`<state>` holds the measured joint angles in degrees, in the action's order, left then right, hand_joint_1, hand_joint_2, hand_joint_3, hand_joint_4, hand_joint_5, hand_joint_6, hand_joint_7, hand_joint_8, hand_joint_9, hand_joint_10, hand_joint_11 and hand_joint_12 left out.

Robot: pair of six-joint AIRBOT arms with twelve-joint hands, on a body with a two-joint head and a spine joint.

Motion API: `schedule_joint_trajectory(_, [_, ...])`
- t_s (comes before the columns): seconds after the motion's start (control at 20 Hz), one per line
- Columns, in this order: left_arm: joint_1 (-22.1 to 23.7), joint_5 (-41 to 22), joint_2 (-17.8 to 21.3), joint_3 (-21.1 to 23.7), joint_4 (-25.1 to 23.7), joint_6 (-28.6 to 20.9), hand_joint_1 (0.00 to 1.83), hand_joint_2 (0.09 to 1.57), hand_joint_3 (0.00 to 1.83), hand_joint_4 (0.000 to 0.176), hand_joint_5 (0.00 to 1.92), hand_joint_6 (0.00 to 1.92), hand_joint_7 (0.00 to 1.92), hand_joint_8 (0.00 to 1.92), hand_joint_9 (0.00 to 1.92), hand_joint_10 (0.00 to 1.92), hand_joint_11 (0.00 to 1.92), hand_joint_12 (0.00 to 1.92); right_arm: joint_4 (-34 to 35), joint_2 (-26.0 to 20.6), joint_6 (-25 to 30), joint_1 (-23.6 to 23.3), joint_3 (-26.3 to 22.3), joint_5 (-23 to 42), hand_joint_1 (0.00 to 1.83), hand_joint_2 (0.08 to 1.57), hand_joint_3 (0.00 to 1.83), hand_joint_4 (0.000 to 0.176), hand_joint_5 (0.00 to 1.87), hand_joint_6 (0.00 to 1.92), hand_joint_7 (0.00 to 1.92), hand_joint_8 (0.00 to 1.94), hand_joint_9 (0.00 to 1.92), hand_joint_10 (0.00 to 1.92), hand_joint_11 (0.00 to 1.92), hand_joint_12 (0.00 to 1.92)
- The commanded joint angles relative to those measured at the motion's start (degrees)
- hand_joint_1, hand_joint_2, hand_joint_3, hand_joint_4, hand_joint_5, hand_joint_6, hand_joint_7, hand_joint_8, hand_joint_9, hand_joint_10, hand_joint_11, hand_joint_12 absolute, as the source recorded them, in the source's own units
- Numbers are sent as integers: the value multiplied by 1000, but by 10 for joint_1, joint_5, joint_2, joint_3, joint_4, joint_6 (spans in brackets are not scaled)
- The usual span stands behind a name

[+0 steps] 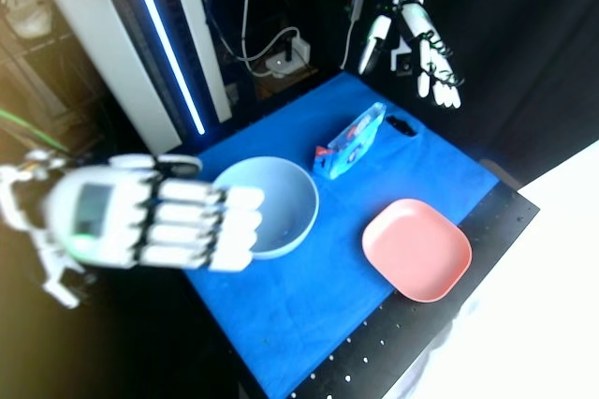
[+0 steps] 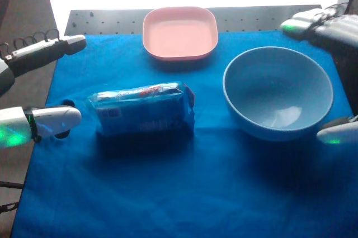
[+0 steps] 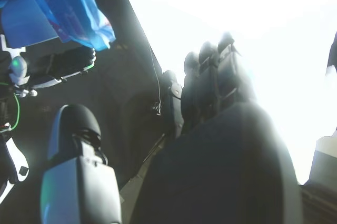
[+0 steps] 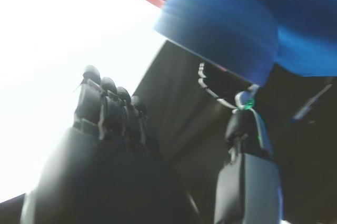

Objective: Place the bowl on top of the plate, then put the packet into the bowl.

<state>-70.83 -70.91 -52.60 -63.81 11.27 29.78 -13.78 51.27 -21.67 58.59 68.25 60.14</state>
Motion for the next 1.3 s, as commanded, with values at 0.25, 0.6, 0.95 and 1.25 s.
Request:
schedule_joint_trajectory(0.25, [6, -70, -6, -5, 7, -5, 650, 1031, 2, 111, 263, 5, 166, 1, 107, 1, 49, 33, -124, 11, 45, -69, 15, -56, 566, 870, 27, 176, 0, 0, 0, 0, 0, 0, 0, 0])
schedule_joint_trajectory(0.6, [6, -76, -9, -5, 10, -8, 594, 1054, 5, 98, 263, 2, 185, 4, 157, 11, 85, 59, -279, 74, 129, -140, 71, -164, 811, 959, 5, 27, 225, 12, 229, 4, 257, 2, 122, 301])
schedule_joint_trajectory(0.95, [6, -79, -11, -5, 10, -11, 616, 1052, 4, 104, 292, 8, 193, 1, 147, 4, 94, 45, -328, 90, 129, -161, 78, -193, 1109, 1261, 0, 0, 663, 1124, 684, 4, 669, 14, 359, 475])
schedule_joint_trajectory(1.25, [5, -84, -13, -4, 12, -14, 611, 1072, 6, 99, 275, 0, 147, 0, 86, 0, 117, 69, -311, 90, 129, -164, 81, -193, 1024, 1370, 158, 0, 1104, 1442, 1187, 1180, 1089, 1117, 706, 1354])
